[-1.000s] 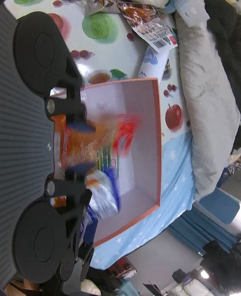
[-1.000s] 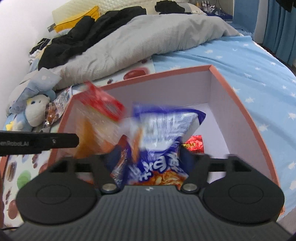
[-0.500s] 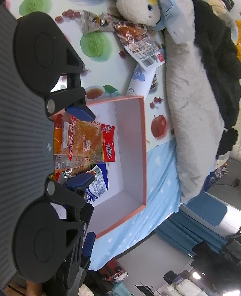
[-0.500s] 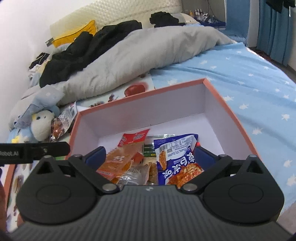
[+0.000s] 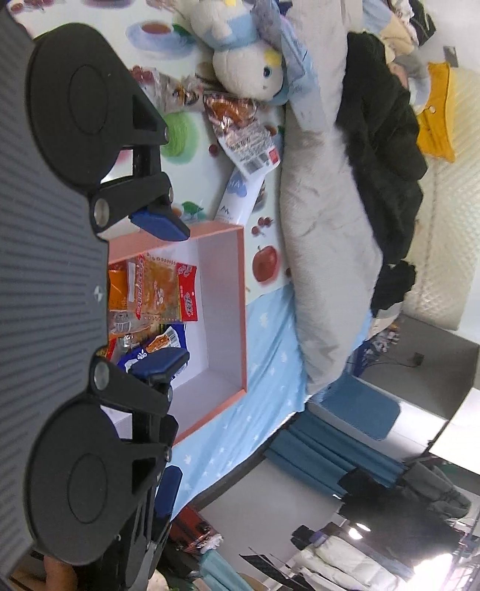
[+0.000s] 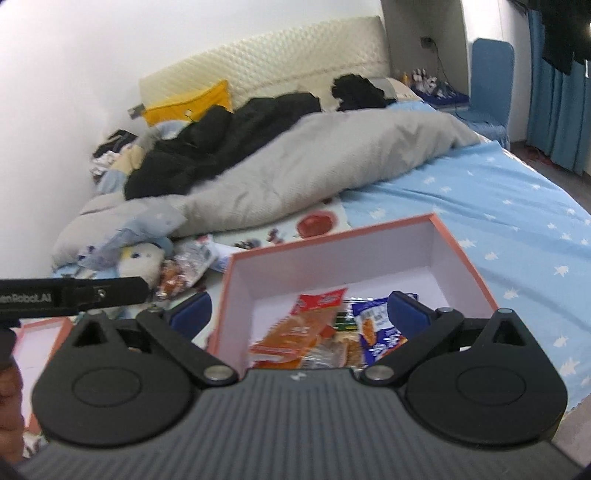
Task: Organize snacks
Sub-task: 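Withdraw both open tools from the box toward the remaining snacks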
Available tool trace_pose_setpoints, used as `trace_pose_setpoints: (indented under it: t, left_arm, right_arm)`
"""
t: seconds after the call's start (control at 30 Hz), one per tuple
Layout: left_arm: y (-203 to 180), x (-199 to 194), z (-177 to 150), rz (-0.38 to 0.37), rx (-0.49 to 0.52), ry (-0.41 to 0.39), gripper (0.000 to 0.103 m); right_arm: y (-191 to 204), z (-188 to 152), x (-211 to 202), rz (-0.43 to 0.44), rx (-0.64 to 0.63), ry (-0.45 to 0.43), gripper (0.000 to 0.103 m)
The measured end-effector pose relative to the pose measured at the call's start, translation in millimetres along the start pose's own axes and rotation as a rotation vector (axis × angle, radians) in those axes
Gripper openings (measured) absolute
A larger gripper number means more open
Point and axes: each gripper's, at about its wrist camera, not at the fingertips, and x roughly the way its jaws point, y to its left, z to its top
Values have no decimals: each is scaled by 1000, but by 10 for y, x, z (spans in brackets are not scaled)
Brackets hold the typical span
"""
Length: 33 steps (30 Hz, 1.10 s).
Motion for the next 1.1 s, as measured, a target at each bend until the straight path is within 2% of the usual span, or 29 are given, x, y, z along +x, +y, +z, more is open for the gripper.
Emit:
trace_pose_setpoints:
  t: [0.2, 0.5, 0.73, 1.1]
  left_arm:
    - [150, -454, -137, 23, -4, -47, 69]
    - [440, -994, -364, 63, -41, -106, 69]
    - [685, -1259, -578, 112, -71, -122, 69]
    - [955, -1500, -918, 166, -130, -135, 69]
  right_arm:
    - [289, -45, -233, 60, -20, -53, 103]
    - [679, -198, -371, 113, -55, -84, 103]
    - [1033, -379, -391, 154, -103, -72, 103]
    - [1332, -644, -441, 186, -133, -56, 103]
